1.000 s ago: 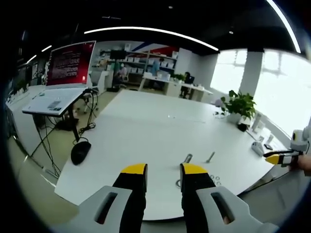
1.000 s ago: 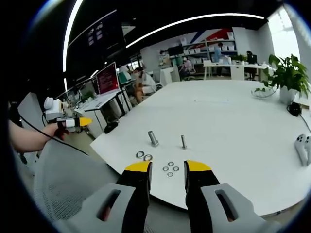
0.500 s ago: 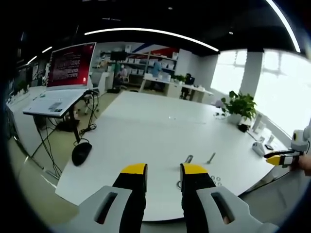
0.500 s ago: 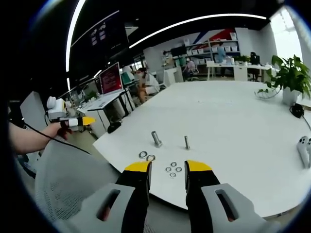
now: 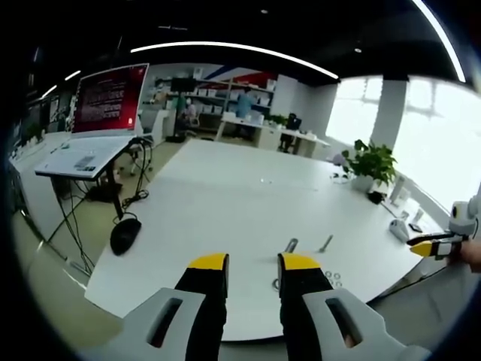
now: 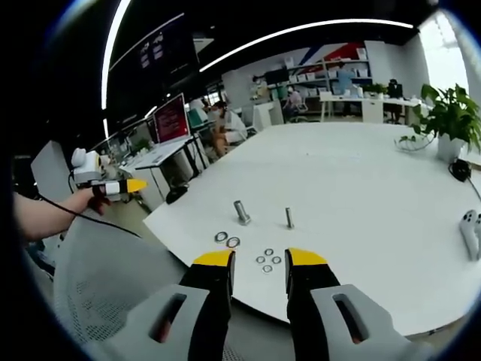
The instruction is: Place the washer onto the threaded stud by aligning its center hole with the stud, sliding it down to the base, and recovering from edge contact or off-axis alignment until the washer reaches the visible bottom stop.
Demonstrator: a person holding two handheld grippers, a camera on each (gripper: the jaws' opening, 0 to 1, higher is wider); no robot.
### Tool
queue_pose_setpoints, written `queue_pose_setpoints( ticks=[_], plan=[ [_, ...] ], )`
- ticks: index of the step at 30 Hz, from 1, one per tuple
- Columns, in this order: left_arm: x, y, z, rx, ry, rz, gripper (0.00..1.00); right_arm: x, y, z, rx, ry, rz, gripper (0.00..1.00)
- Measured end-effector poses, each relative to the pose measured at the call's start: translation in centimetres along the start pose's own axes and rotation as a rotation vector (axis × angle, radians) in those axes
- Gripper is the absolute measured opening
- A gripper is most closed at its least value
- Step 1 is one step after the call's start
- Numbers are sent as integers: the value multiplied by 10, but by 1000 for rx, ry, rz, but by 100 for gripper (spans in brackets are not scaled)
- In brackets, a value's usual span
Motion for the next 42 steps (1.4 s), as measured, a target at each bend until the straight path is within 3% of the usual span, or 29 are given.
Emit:
queue_pose_setpoints(
  ticks=[29, 42],
  plan=[
    [-1, 6, 4, 15, -30, 14, 23, -2, 9, 4, 48, -7, 60, 29],
    [0, 6, 7, 16, -59, 11, 23, -2, 9, 3, 53, 0, 53, 29]
  ],
)
Point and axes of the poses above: the point that each gripper's makers call its tool centre point, and the gripper's own axes: x roughly forward along the fingers, y roughly to its right, z roughly out of its underside, the point moved 4 cm from there along -x, roughly backward along the fingers, and after that the axes turned 8 degrees about -z, right-handed, at the moved point
